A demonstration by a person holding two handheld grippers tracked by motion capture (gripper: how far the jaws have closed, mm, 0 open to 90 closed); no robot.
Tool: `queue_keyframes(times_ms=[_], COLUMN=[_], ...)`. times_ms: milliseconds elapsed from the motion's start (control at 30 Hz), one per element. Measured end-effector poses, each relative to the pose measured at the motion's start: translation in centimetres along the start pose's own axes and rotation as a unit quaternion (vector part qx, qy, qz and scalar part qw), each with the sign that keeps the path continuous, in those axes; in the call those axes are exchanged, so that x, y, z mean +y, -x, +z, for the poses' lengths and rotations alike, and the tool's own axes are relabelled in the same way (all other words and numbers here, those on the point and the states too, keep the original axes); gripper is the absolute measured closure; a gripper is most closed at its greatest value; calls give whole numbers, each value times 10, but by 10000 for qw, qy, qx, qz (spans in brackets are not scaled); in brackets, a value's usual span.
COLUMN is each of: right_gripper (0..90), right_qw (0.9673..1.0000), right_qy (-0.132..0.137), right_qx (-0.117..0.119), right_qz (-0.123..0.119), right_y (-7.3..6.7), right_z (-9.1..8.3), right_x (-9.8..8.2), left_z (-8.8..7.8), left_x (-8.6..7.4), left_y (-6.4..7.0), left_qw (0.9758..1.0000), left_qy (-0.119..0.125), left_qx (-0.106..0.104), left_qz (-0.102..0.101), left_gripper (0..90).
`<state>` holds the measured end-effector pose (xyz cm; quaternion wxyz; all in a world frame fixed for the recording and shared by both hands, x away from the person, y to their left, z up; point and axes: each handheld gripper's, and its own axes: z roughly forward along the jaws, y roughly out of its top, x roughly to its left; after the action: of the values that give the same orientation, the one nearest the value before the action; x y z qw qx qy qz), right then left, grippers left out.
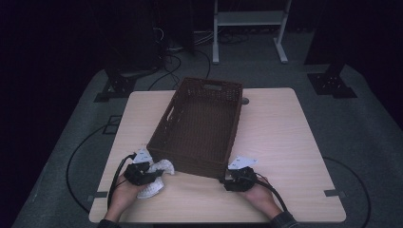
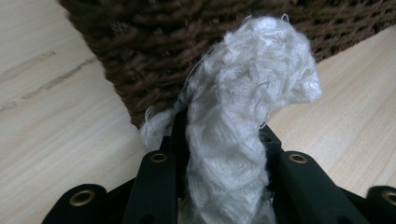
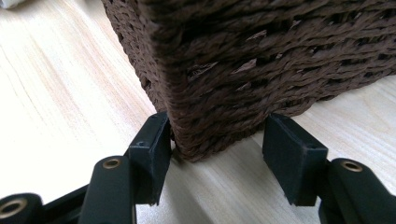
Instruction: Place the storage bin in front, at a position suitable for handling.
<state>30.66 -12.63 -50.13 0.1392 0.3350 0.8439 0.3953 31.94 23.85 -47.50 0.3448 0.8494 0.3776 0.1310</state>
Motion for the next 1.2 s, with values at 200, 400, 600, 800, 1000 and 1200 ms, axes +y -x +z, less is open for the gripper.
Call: queue_keyframes(times_ms=[200, 400, 600, 800, 1000, 1200], right_gripper=[416, 416, 416, 416, 417, 419], right_qw=[10000, 10000, 10000, 10000, 10000, 10000], right_qy=[-1, -3, -6, -7, -16, -15], right_qx=[-2, -2, -3, -4, -6, -11], right_qz=[-3, -1, 1, 0, -5, -17], right_y=[0, 0, 0, 0, 0, 0], right_z=[0, 0, 0, 0, 0, 0], right_x=[0, 0, 0, 0, 0, 0], left_z=[-2, -15, -33, -52, -47, -24], left_x=[1, 6, 16, 28, 34, 28], left_y=[2, 5, 13, 23, 32, 32], left_qw=[10000, 9997, 9978, 9931, 9925, 9960], left_qy=[-14, 237, 648, 1146, 1165, 778], left_qx=[22, 27, 35, -33, -127, -249], left_qz=[36, 69, 150, 235, 344, 352], left_gripper=[686, 685, 687, 687, 687, 687])
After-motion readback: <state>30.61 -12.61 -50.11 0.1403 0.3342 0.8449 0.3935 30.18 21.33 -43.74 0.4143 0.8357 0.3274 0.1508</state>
